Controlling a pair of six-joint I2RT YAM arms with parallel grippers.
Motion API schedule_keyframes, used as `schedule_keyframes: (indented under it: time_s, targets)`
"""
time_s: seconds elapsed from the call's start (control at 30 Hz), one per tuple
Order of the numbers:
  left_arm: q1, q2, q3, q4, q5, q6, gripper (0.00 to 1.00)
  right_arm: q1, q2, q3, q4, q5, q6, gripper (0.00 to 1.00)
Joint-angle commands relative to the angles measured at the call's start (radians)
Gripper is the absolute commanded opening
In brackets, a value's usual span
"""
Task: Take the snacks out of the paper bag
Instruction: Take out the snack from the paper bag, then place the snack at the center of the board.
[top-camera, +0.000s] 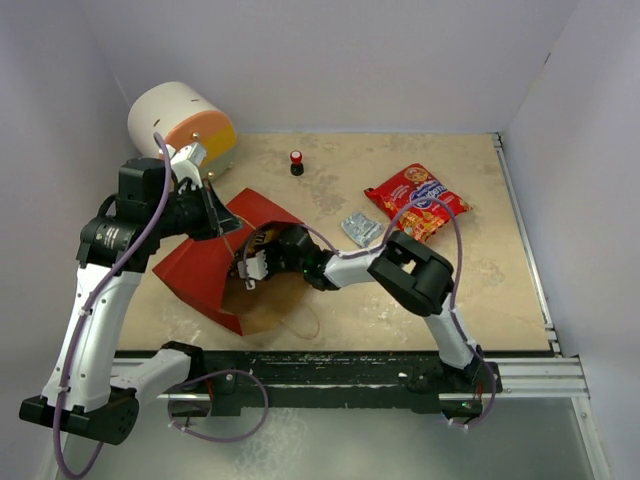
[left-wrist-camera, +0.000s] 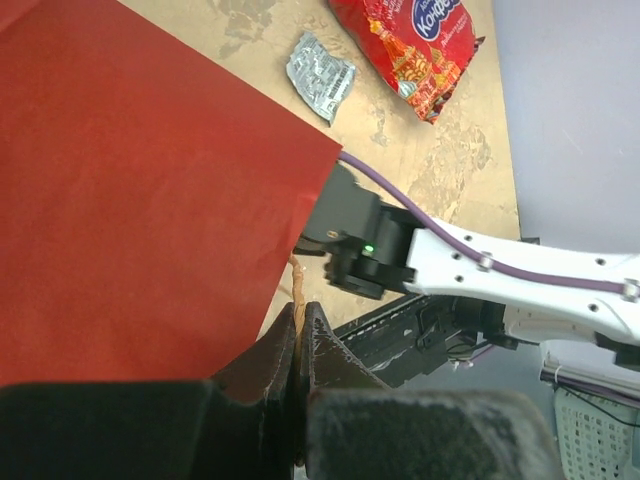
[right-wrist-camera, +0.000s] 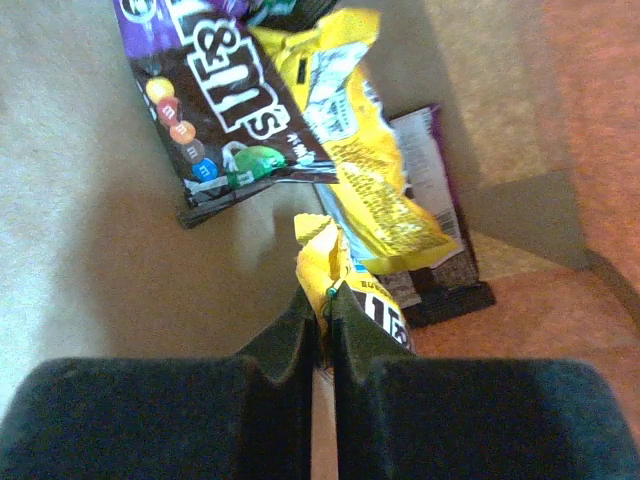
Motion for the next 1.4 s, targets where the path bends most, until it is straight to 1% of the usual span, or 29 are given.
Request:
schedule_keyframes:
  time_s: [0.0,0.1,0.2,0.33,0.43,0.57,0.63,0.7,0.77,0.83,0.9,0.97,1.03,1.13,1.2,1.27,1.37]
  targets:
    - [-0.002,-0.023,0.025,0.047,-0.042,-0.023,0.0,0.012,-0.182,-0.091,0.045,-0.044,0.184,0.03]
    - [-0.002,-0.024,0.031,0.046,-0.058,-0.017,0.0,0.033,-0.287,-0.177,0.046,-0.075,0.317,0.02]
    - [-0.002,-0.024,0.023,0.06,-0.047,-0.028,0.0,0.069,-0.404,-0.266,0.014,-0.137,0.442,0.0]
    - [-0.002,-0.037,0.005,0.099,-0.051,-0.049,0.0,0.127,-0.588,-0.375,-0.031,-0.143,0.608,0.0]
    - [-0.002,-0.043,-0.001,0.117,-0.063,-0.052,0.0,0.131,-0.739,-0.424,-0.135,-0.154,0.77,0.0]
    - [-0.002,-0.063,-0.035,0.146,-0.097,-0.042,0.0,0.13,-0.972,-0.475,-0.297,-0.12,0.925,0.0]
    - [-0.002,-0.071,-0.049,0.148,-0.127,-0.036,0.0,0.128,-1.069,-0.462,-0.426,-0.03,1.005,0.0]
    - [-0.002,-0.073,-0.056,0.147,-0.147,-0.024,0.0,0.126,-1.149,-0.44,-0.565,0.1,1.073,0.0]
    - [-0.002,-0.07,-0.058,0.147,-0.153,-0.016,0.0,0.123,-1.211,-0.424,-0.695,0.291,1.179,0.0]
    - [-0.002,-0.067,-0.056,0.145,-0.151,-0.016,0.0,0.117,-1.253,-0.407,-0.831,0.543,1.328,0.0]
    - [-0.002,-0.068,-0.056,0.145,-0.145,-0.017,0.0,0.098,-1.255,-0.393,-0.973,0.726,1.453,0.0]
    - [-0.002,-0.07,-0.055,0.143,-0.149,-0.017,0.0,0.068,-1.225,-0.387,-1.026,0.827,1.5,0.0]
    - [-0.002,-0.072,-0.054,0.138,-0.154,-0.018,0.0,0.025,-1.158,-0.365,-1.081,0.909,1.543,0.0]
    - [-0.002,-0.069,-0.045,0.131,-0.153,-0.015,0.0,-0.072,-1.01,-0.296,-1.15,0.909,1.57,0.0]
    - [-0.002,-0.067,-0.042,0.125,-0.164,-0.014,0.0,-0.117,-0.886,-0.211,-1.188,0.906,1.533,0.0]
    - [-0.002,-0.066,-0.042,0.125,-0.162,-0.016,0.0,-0.14,-0.743,-0.122,-1.247,0.945,1.498,0.0]
    - [-0.002,-0.066,-0.041,0.127,-0.153,-0.016,0.0,-0.157,-0.6,-0.02,-1.29,1.014,1.414,0.0]
